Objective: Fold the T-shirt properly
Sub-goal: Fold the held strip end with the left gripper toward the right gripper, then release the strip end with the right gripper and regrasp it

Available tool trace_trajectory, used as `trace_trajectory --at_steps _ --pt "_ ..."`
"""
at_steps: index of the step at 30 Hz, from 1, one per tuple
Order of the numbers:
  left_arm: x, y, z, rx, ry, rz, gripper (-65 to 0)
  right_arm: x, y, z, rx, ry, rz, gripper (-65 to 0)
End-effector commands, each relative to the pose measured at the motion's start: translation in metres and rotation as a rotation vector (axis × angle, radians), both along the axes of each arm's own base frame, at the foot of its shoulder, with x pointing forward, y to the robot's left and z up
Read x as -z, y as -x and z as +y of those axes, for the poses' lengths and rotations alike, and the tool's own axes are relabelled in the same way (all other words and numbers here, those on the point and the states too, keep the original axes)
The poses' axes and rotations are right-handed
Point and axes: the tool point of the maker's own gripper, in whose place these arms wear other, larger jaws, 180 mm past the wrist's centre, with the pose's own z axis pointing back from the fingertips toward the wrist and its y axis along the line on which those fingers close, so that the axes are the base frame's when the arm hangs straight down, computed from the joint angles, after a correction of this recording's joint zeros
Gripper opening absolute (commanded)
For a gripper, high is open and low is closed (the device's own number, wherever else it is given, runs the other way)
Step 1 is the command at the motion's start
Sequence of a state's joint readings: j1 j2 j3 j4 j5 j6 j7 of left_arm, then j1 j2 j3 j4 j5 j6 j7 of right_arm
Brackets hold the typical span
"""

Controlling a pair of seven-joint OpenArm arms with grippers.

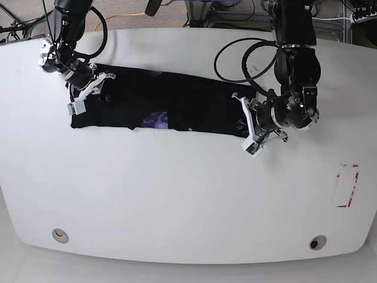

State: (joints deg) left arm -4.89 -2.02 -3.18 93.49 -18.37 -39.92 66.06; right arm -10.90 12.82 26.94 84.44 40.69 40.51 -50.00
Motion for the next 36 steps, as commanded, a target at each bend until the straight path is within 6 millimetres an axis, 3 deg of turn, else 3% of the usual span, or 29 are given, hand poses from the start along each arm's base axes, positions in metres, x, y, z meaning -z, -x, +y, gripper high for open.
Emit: trace_trajectory --at_steps 1,3,6,10,18,22,28,36 --pt "0.004 -0.005 -0.002 -0.009 0.024 -0.004 -59.7 -0.008 -0.004 -0.006 -0.008 0.039 -0.012 -38.0" --pt "0.023 0.000 -0.001 -0.018 0.035 0.049 -59.7 -0.014 -0.005 -0.004 -0.026 0.054 -0.019 -25.0" --pt "0.043 0.009 -0.001 -0.024 0.045 0.121 -59.7 -0.024 -0.006 -0.008 -0.034 0.087 -0.032 -12.8" --pt "0.055 0.014 -0.003 -0.033 0.066 0.158 -59.6 -0.040 -0.009 -0.023 0.017 0.116 -0.050 -3.3" --pt "0.063 0.017 -0.004 -0.042 0.088 0.171 -59.6 -0.061 -0.009 -0.090 0.192 0.175 -0.014 -3.0" --pt "0.065 0.018 0.004 -0.042 0.068 0.170 -59.6 -0.073 -0.011 -0.120 0.246 0.206 -0.005 -3.0" --pt "0.065 0.018 0.006 -0.043 0.063 0.170 -59.6 -0.055 -0.005 -0.158 0.331 0.135 0.069 -3.0" --pt "0.064 0.017 0.014 -0.045 0.048 0.167 -59.6 -0.033 -0.002 -0.171 0.377 0.043 0.116 -3.0"
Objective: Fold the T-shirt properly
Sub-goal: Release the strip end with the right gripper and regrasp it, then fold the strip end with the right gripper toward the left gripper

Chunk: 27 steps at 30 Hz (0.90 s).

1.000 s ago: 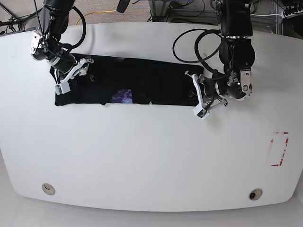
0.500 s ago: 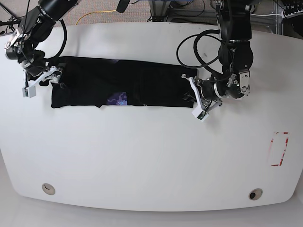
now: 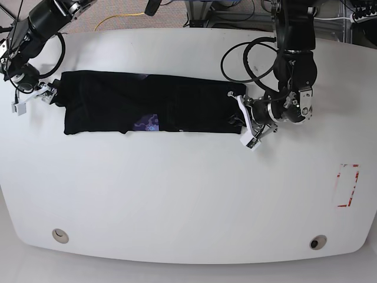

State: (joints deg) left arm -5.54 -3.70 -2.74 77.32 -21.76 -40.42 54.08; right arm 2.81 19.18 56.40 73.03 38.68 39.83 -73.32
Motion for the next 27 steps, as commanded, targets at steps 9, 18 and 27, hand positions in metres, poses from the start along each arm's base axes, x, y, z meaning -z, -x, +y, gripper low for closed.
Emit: trace_trajectory --at_steps 9,18,27 --pt "0.017 0.012 0.024 0.016 -0.136 0.064 -59.6 0.003 -0.012 0.017 0.019 -0.131 -0.081 -3.0" --pt "0.016 0.011 0.024 0.016 -0.137 0.063 -59.6 0.008 -0.020 0.077 -0.113 -0.213 -0.106 -3.0" --pt "0.017 0.011 0.025 0.016 -0.140 0.064 -59.6 -0.009 -0.025 0.093 -0.162 -0.169 -0.163 -13.0"
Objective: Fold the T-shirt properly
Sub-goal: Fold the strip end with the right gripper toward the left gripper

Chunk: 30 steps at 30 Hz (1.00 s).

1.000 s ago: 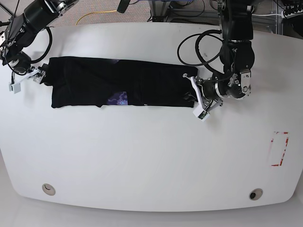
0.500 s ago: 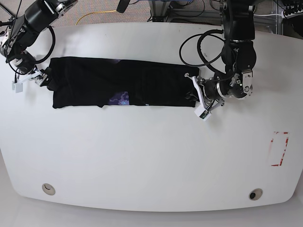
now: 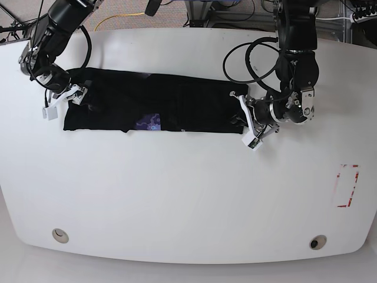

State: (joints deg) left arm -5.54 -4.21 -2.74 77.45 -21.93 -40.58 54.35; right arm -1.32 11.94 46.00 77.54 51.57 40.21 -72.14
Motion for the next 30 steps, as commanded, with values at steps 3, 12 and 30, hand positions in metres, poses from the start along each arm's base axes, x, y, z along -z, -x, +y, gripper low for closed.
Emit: trace_trajectory --at_steps 3,12,30 --pt "0.017 0.010 0.021 0.013 -0.131 0.064 -59.6 -0.014 -0.011 -0.010 0.019 0.026 -0.057 -31.1" --pt "0.017 0.010 0.021 0.013 -0.129 0.064 -59.4 -0.025 -0.011 -0.030 0.016 0.086 -0.066 -65.0" --pt "0.021 0.008 -0.063 0.311 -0.172 0.086 -54.4 -0.117 -0.024 0.016 -0.143 0.337 -0.272 -65.0"
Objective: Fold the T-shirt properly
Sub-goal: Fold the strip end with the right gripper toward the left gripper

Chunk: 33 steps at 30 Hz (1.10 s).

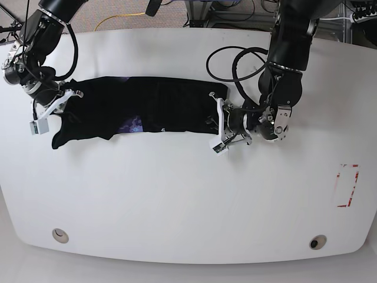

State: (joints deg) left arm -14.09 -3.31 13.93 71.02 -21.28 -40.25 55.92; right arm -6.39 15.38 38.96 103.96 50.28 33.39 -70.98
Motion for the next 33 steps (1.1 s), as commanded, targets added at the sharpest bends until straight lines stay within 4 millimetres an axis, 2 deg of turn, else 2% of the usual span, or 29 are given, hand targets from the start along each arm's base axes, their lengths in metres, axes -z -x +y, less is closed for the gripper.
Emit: trace_trajectory --at_steps 1,5,11,14,18,20,27,33 --pt "0.021 0.014 0.000 0.033 -0.099 0.072 -54.4 -0.033 -0.011 0.013 -0.051 0.030 -0.109 -65.0" --pt "0.031 0.017 -0.018 0.038 -0.072 0.136 -54.4 -0.046 -0.014 0.033 -0.103 0.046 -0.142 -65.0" --pt "0.037 0.013 -0.041 -0.004 -0.019 0.194 -54.4 -0.042 -0.014 0.055 -0.170 0.030 -0.130 -65.0" --pt "0.039 0.013 -0.055 -0.051 0.015 0.218 -54.3 -0.047 -0.014 0.066 -0.206 0.039 -0.147 -65.0" --pt "0.035 0.014 -0.074 -0.059 0.054 0.227 -54.3 -0.048 -0.013 0.077 -0.241 0.040 -0.150 -65.0" --pt "0.033 0.013 -0.077 -0.071 0.070 0.231 -54.3 -0.047 -0.013 0.082 -0.248 0.030 -0.149 -65.0" --pt "0.030 -0.001 -0.063 -0.168 0.120 0.242 -54.3 -0.040 -0.007 0.096 -0.248 -0.025 -0.139 -65.0" --pt "0.029 -0.005 -0.057 -0.205 0.138 0.247 -54.3 -0.036 -0.005 0.120 -0.285 -0.072 -0.132 -65.0"
